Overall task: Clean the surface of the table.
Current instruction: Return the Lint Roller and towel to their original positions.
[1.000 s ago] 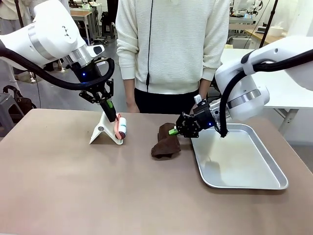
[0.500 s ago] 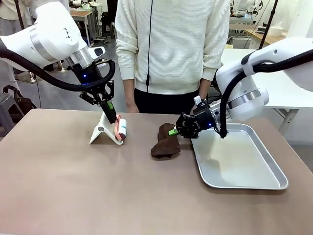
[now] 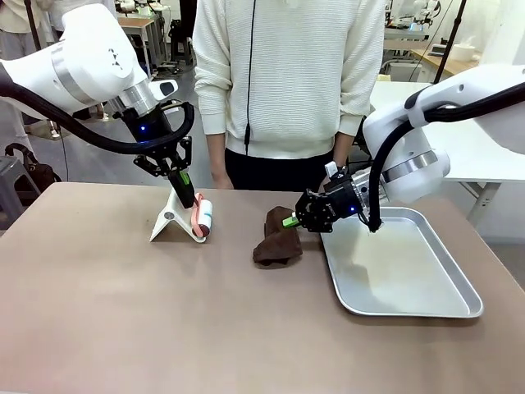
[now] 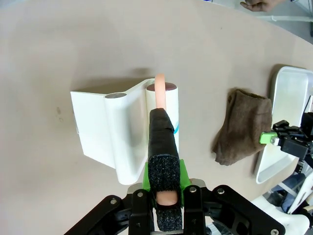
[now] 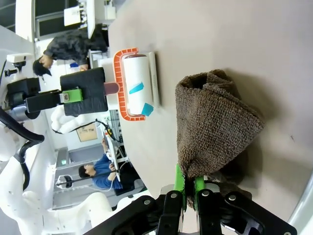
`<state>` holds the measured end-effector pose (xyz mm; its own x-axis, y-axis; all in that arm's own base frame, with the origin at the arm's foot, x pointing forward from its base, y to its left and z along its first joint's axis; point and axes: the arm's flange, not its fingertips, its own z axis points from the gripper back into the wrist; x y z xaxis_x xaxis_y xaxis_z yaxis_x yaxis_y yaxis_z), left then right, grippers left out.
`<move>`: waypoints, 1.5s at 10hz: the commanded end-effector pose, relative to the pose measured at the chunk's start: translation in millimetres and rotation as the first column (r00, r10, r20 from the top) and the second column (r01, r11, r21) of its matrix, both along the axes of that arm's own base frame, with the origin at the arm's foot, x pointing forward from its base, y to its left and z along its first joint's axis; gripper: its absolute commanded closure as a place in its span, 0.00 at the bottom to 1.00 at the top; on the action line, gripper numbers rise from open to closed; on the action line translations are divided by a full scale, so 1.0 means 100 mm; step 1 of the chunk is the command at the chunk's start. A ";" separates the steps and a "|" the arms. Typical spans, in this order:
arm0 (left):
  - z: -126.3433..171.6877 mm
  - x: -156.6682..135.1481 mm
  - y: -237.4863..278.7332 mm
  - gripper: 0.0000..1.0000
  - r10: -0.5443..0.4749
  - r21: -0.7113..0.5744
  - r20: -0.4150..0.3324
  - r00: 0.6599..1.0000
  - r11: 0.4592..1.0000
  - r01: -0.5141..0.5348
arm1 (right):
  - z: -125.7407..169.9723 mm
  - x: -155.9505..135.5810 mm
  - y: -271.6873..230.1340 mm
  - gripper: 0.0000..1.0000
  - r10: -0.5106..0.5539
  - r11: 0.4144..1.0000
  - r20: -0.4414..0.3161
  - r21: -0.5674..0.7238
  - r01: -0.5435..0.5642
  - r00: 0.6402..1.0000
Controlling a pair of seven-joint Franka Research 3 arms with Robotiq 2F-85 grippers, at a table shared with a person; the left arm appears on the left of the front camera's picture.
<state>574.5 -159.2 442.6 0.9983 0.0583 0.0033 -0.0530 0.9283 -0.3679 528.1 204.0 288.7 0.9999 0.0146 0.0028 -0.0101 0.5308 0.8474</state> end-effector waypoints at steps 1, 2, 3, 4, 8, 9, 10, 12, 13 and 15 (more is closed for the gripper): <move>-0.05 -0.06 0.02 0.69 0.018 0.061 -0.008 1.000 0.998 -0.017 | 0.03 0.07 0.01 0.92 0.012 1.000 -0.024 0.003 -0.011 1.000; -0.06 -0.05 0.03 0.61 0.020 0.073 -0.013 1.000 0.997 -0.019 | 0.03 0.07 0.01 0.92 0.013 1.000 -0.027 0.005 -0.013 1.000; -0.06 -0.05 0.03 0.12 0.028 0.085 -0.017 0.999 0.996 -0.026 | 0.02 0.08 0.01 0.88 0.014 1.000 -0.034 0.003 -0.014 0.999; -0.06 -0.04 0.04 0.16 0.033 0.088 -0.014 0.999 0.996 -0.032 | 0.01 0.08 0.00 0.36 0.018 1.000 -0.052 0.012 -0.018 0.998; 0.02 -0.07 0.15 0.00 0.052 0.082 0.004 0.999 0.995 -0.052 | -0.01 0.10 -0.01 0.00 0.022 1.000 -0.069 0.022 -0.021 0.997; 0.04 -0.09 0.18 0.00 0.049 0.079 0.005 0.999 0.996 -0.049 | -0.01 0.10 -0.01 0.15 0.026 1.000 -0.069 0.020 -0.024 0.997; 0.06 -0.13 0.21 0.00 0.029 0.071 0.002 1.000 0.997 -0.029 | -0.01 0.10 -0.01 0.05 0.029 1.000 -0.068 0.014 -0.028 0.997; 0.13 -0.22 0.30 0.00 0.025 0.063 0.003 1.000 0.998 -0.025 | 0.01 0.09 -0.01 0.00 0.024 1.000 -0.058 0.005 -0.023 0.998; 0.19 -0.31 0.37 0.00 0.018 0.053 0.011 1.000 0.998 -0.019 | 0.03 0.07 -0.03 0.00 0.023 1.000 -0.048 0.001 -0.023 0.999; 0.36 -0.57 0.54 0.00 -0.014 -0.018 0.023 1.000 1.000 0.014 | 0.10 0.02 -0.13 0.00 0.005 1.000 -0.016 -0.004 -0.005 1.000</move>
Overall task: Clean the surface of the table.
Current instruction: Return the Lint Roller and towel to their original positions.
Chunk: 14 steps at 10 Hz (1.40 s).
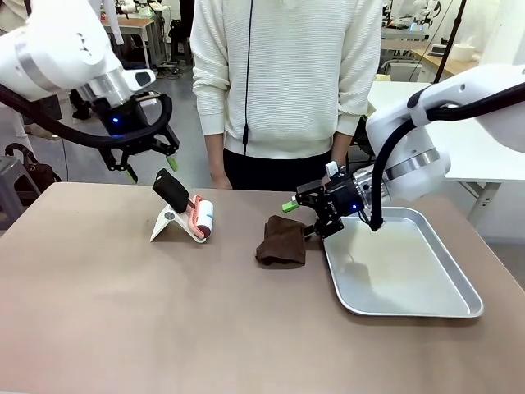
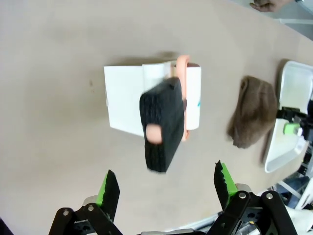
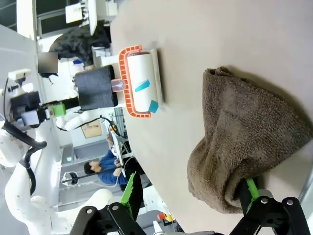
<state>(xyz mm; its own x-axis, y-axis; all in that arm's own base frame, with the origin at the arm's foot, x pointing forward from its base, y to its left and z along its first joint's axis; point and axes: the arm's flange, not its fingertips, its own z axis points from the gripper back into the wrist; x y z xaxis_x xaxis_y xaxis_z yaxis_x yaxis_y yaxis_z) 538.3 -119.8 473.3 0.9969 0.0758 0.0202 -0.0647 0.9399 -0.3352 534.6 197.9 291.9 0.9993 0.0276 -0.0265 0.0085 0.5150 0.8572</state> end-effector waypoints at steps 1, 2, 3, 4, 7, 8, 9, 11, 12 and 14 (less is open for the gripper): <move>0.14 -0.38 0.25 0.00 -0.048 -0.109 0.026 0.998 0.993 0.051 | 0.11 -0.07 -0.16 0.00 -0.024 1.000 0.021 -0.020 0.024 1.000; 0.20 -0.56 0.40 0.00 -0.038 -0.172 0.052 0.998 0.984 0.047 | 0.17 -0.12 -0.29 0.00 -0.041 0.999 0.027 0.007 0.041 0.999; 0.23 -0.77 0.59 0.00 -0.071 -0.259 0.074 0.995 0.962 0.088 | 0.24 -0.20 -0.48 0.00 -0.048 0.997 0.028 0.054 0.046 0.998; 0.19 -0.93 0.75 0.00 -0.104 -0.341 0.083 0.991 0.931 0.127 | 0.29 -0.32 -0.68 0.00 -0.060 0.994 0.026 0.088 0.057 0.998; -0.06 -1.36 1.36 0.00 -0.104 -0.574 0.148 0.984 0.801 0.171 | 0.47 -0.76 -1.32 0.00 -0.085 0.973 0.018 0.218 0.079 0.996; -0.20 -1.47 1.55 0.00 -0.032 -0.638 0.153 0.988 0.760 0.123 | 0.50 -0.98 -1.58 0.00 -0.105 0.961 0.032 0.262 0.093 0.994; -0.36 -1.51 1.70 0.00 -0.029 -0.693 0.150 0.988 0.710 0.125 | 0.51 -1.17 -1.86 0.00 -0.143 0.942 0.048 0.313 0.121 0.989; -0.53 -1.39 2.00 0.00 0.013 -0.789 0.167 0.986 0.601 0.126 | 0.51 -1.42 -2.42 0.00 -0.165 0.901 0.038 0.413 0.134 0.986; -0.65 -1.18 2.16 0.00 0.149 -0.829 0.148 0.978 0.557 0.040 | 0.47 -1.46 -2.72 0.00 -0.196 0.875 0.016 0.454 0.168 0.980; -0.82 -0.95 2.34 0.00 0.173 -0.834 0.151 0.973 0.550 0.032 | 0.33 -1.47 -3.15 0.00 -0.287 0.819 -0.047 0.507 0.270 0.957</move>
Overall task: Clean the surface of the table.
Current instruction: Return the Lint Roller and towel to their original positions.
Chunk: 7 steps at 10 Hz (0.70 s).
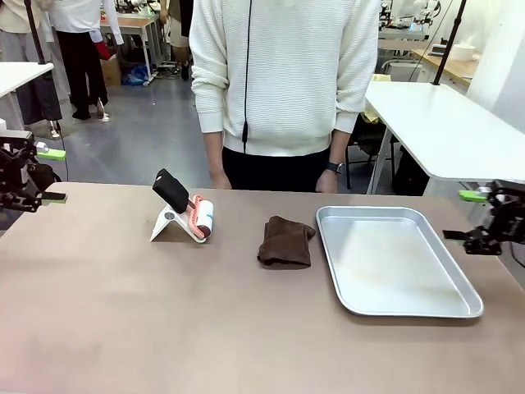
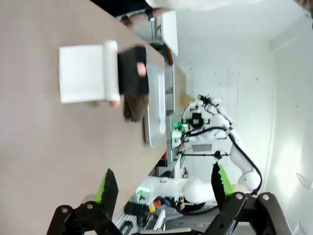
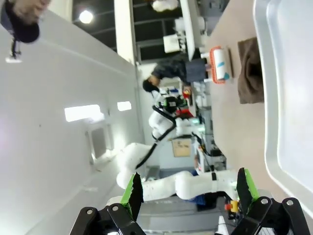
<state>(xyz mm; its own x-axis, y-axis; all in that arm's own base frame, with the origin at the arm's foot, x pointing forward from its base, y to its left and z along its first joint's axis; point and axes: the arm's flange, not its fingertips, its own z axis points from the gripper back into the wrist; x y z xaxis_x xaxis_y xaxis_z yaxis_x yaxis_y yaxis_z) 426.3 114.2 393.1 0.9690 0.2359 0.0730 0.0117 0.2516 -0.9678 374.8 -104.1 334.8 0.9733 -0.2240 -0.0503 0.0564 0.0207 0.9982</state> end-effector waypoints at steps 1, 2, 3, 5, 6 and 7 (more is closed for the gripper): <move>-0.06 0.25 0.03 0.00 0.009 -0.014 0.013 1.000 1.000 -0.009 | -0.18 0.12 -0.30 0.00 -0.082 0.994 -0.019 0.064 0.083 0.996; -0.07 0.28 0.02 0.00 -0.015 -0.027 0.035 0.999 1.000 0.016 | -0.29 0.13 -0.36 0.00 -0.172 0.983 -0.032 0.051 0.174 0.985; -0.08 0.16 0.06 0.00 0.018 -0.010 -0.008 1.000 1.000 -0.018 | -0.33 0.15 -0.32 0.00 -0.191 0.980 -0.003 0.055 0.191 0.981; -0.08 0.16 0.06 0.00 0.018 -0.010 -0.008 1.000 1.000 -0.018 | -0.23 0.01 -0.37 0.00 -0.102 0.994 -0.047 0.039 0.104 0.994; -0.08 0.16 0.06 0.00 0.018 -0.010 -0.008 1.000 1.000 -0.018 | -0.23 0.01 -0.37 0.00 -0.102 0.994 -0.047 0.039 0.104 0.994; -0.08 0.16 0.06 0.00 0.018 -0.010 -0.008 1.000 1.000 -0.018 | -0.23 0.01 -0.37 0.00 -0.102 0.994 -0.047 0.039 0.104 0.994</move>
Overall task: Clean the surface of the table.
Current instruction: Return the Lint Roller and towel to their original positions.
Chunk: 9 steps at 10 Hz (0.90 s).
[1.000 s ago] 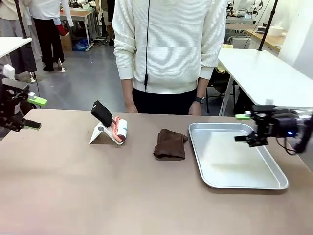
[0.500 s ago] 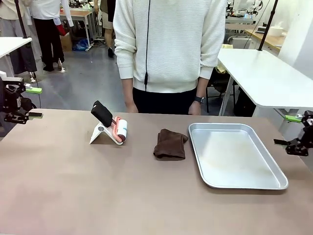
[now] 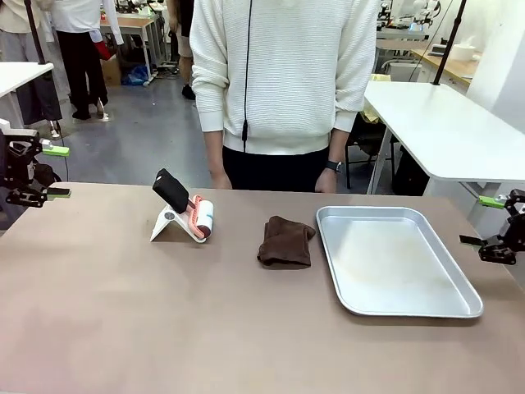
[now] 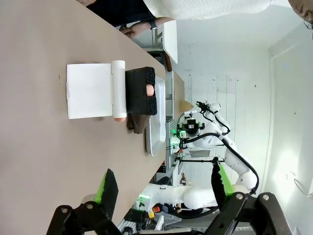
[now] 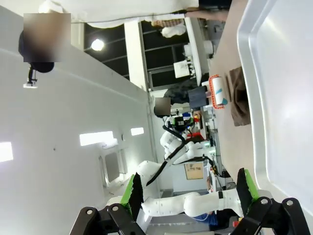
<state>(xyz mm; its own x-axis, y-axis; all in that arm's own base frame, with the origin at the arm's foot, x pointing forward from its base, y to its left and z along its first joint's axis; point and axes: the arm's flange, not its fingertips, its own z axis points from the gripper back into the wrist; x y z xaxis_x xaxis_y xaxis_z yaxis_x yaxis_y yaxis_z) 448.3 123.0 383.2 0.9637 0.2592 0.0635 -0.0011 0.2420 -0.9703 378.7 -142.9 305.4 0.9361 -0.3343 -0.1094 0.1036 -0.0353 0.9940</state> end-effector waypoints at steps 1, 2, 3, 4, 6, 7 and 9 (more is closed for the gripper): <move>0.02 -0.07 -0.03 0.00 -0.005 0.000 -0.001 1.000 1.000 0.005 | 0.07 -0.02 0.01 0.00 0.016 1.000 0.003 -0.005 -0.016 1.000; 0.02 -0.07 -0.03 0.00 -0.005 0.000 -0.001 1.000 1.000 0.005 | 0.07 -0.02 0.01 0.00 0.016 1.000 0.003 -0.005 -0.016 1.000; 0.02 -0.07 -0.03 0.00 -0.005 0.000 -0.001 1.000 1.000 0.005 | 0.07 -0.02 0.01 0.00 0.016 1.000 0.003 -0.005 -0.016 1.000; 0.02 -0.07 -0.03 0.00 -0.005 0.000 -0.001 1.000 1.000 0.005 | 0.07 -0.02 0.01 0.00 0.016 1.000 0.003 -0.005 -0.016 1.000; 0.02 -0.07 -0.03 0.00 -0.005 0.000 -0.001 1.000 1.000 0.005 | 0.07 -0.02 0.01 0.00 0.016 1.000 0.003 -0.005 -0.016 1.000; 0.02 -0.07 -0.03 0.00 -0.005 0.000 -0.001 1.000 1.000 0.005 | 0.07 -0.02 0.01 0.00 0.016 1.000 0.003 -0.005 -0.016 1.000; 0.02 -0.07 -0.03 0.00 -0.005 0.000 -0.001 1.000 1.000 0.005 | 0.07 -0.02 0.01 0.00 0.016 1.000 0.003 -0.005 -0.016 1.000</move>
